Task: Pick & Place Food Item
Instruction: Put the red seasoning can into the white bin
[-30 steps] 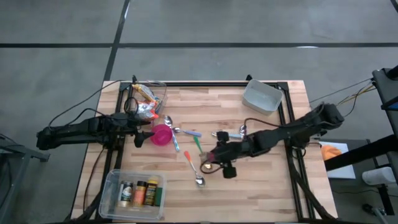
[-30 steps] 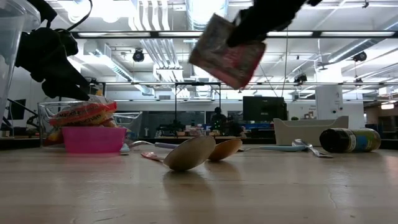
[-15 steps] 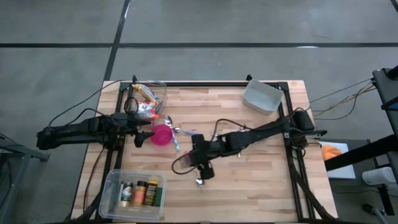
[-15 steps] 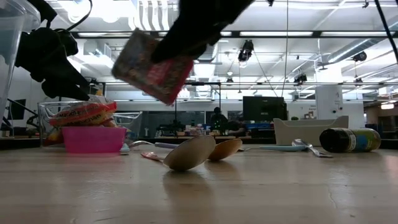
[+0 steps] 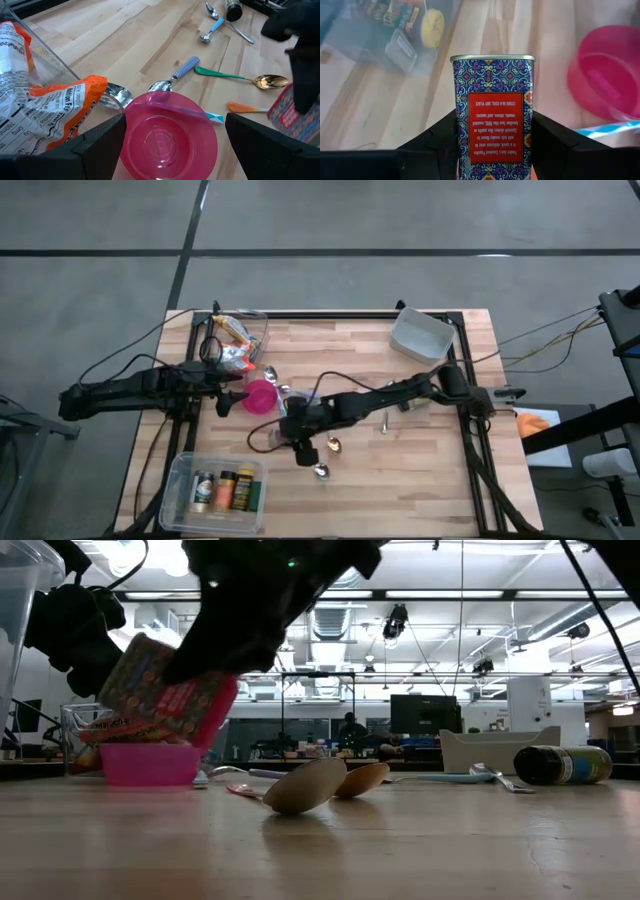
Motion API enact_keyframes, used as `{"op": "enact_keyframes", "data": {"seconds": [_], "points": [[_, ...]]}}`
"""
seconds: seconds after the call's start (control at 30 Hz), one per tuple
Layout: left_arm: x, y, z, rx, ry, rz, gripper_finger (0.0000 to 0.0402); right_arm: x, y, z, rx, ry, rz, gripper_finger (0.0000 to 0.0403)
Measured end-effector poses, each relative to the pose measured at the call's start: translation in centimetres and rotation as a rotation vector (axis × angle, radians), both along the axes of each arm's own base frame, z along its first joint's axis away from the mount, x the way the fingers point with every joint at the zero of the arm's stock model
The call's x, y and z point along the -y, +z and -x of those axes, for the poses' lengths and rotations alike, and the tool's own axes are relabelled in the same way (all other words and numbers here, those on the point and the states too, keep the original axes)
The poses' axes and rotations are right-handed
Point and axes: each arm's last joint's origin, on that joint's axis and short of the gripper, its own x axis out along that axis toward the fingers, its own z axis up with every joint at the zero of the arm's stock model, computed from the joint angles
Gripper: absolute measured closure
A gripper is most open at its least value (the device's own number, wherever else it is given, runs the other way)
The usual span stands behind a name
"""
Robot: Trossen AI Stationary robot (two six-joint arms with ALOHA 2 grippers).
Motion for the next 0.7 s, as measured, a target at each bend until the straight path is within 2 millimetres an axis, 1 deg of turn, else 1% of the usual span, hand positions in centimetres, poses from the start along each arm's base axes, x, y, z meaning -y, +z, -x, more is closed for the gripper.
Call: {"op": "enact_keyframes", "data": {"seconds": [0.27,0.43,0.57,0.7], "points": [[0.0,0.0,0.0,0.0,0.0,0.0,0.0055,-0.4,-1.0,-2.2,-0.139,0.001,0.022,0.0216],[0.0,0.0,0.0,0.0,0.0,0.0,0.0055,-0.6,-1.6,-3.4,-0.184,0.001,0.03,0.0216],[0.0,0.0,0.0,0.0,0.0,0.0,0.0056,-0.7,-2.1,-3.9,-0.204,0.012,0.019,0.0216],[0.0,0.0,0.0,0.0,0.0,0.0,0.0056,-0.7,-2.3,-3.8,-0.212,0.009,0.011,0.0216]]}}
